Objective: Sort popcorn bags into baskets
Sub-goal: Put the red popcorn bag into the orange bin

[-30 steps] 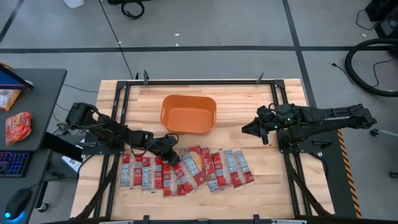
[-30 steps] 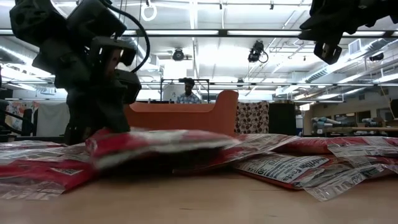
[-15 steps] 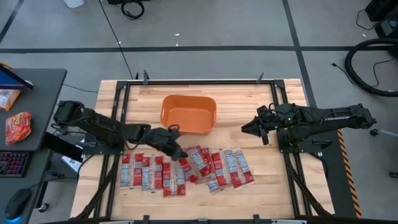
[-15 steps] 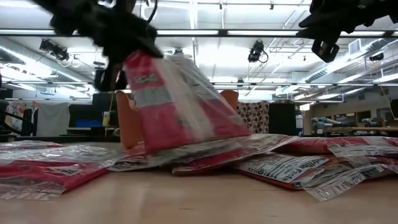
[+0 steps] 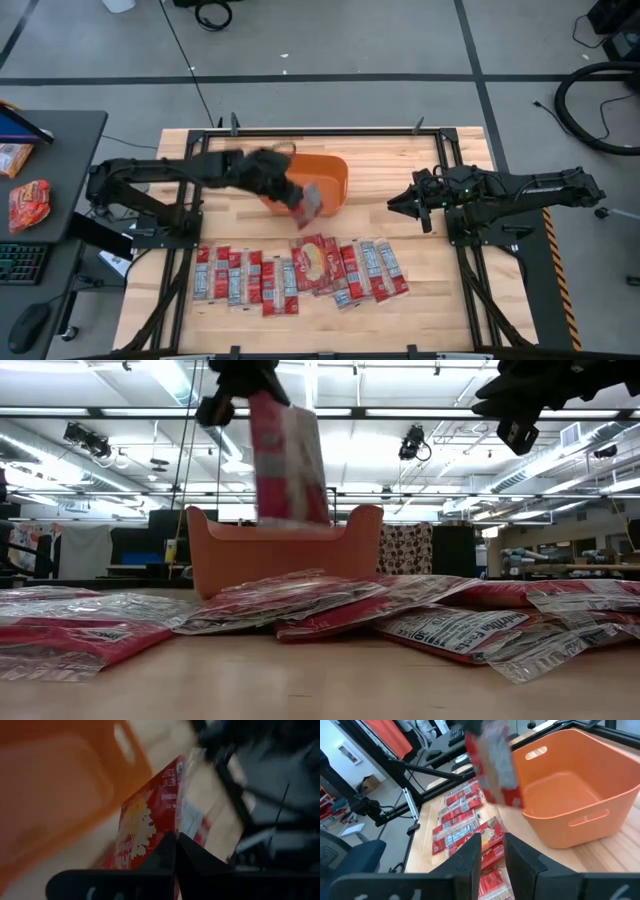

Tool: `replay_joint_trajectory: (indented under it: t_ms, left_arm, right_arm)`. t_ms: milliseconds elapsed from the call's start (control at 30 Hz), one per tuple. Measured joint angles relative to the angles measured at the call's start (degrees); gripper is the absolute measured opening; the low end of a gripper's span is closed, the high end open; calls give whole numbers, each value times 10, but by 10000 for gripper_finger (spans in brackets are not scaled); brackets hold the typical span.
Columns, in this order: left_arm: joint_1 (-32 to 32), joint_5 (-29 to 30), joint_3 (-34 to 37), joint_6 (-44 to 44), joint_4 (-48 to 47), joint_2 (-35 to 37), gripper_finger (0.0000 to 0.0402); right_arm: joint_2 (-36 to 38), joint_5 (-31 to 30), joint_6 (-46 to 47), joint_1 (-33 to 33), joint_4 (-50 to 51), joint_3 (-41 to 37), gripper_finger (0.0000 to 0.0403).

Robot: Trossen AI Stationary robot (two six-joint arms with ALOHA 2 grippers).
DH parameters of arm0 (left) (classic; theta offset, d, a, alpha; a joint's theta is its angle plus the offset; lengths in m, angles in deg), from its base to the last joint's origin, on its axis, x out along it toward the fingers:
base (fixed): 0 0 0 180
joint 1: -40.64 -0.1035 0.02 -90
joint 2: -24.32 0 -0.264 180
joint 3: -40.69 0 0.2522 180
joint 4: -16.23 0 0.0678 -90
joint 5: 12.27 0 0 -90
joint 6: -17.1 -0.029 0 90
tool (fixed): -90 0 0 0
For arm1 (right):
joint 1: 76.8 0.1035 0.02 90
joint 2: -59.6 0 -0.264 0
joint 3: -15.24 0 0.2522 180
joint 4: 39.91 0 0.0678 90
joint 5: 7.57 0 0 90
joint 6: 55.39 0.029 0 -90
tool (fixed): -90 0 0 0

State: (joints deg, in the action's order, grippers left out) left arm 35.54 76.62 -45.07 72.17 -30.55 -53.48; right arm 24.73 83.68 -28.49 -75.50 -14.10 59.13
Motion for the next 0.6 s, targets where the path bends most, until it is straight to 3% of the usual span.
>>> replay_joint_trajectory:
  t_ms: [167, 333, 600]
  left_arm:
    - [-48, 53, -24, 48, 0, 0, 5]
    - [-69, 81, 8, 116, 16, -28, 7]
    - [-69, 117, 69, 201, 151, -109, 12]
  right_arm:
    - [0, -2, -6, 0, 0, 0, 88]
    - [0, -2, -12, 0, 0, 0, 88]
    - [0, -3, -11, 0, -14, 0, 88]
